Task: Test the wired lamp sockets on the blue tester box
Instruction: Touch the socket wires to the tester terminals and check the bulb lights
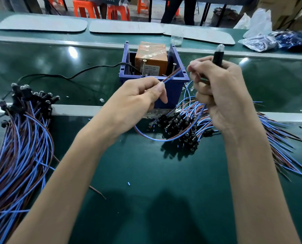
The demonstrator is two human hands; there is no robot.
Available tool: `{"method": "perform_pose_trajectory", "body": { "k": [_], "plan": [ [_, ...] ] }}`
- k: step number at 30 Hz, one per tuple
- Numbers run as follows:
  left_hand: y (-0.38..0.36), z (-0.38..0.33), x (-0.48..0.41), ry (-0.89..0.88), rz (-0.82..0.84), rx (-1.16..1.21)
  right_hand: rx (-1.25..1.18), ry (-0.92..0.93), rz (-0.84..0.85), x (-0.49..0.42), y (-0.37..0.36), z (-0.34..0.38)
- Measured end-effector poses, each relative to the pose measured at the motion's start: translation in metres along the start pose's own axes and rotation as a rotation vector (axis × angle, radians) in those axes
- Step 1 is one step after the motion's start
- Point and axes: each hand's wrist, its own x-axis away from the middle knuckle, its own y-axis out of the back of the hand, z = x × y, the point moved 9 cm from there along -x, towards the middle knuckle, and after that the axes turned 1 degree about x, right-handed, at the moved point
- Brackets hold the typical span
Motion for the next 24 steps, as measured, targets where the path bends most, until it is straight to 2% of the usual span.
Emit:
{"method": "perform_pose_trajectory", "body": {
  "k": [4,9,14,17,21,24],
  "plan": [
    [0.011,0.006,-0.002,0.038,-0.143,0.107,-0.055,0.018,-0.055,-0.003,0.008,-0.002],
    [0.007,0.020,-0.006,0.113,-0.231,0.399,0.195,0.077,-0.108,-0.003,0.008,-0.002],
    [0.005,0.027,-0.006,0.145,-0.326,0.587,-0.126,0.150,-0.152,0.002,0.006,0.006],
    [0.003,0.029,-0.005,0.154,-0.355,0.732,-0.206,0.103,-0.198,0.003,0.010,0.002],
    [0.002,0.034,-0.003,0.193,-0.428,0.870,-0.038,-0.017,-0.134,0.002,0.003,-0.009],
    [0.000,0.035,-0.003,0.208,-0.442,0.962,-0.046,-0.027,-0.108,0.001,-0.005,-0.014]
  ]
}}
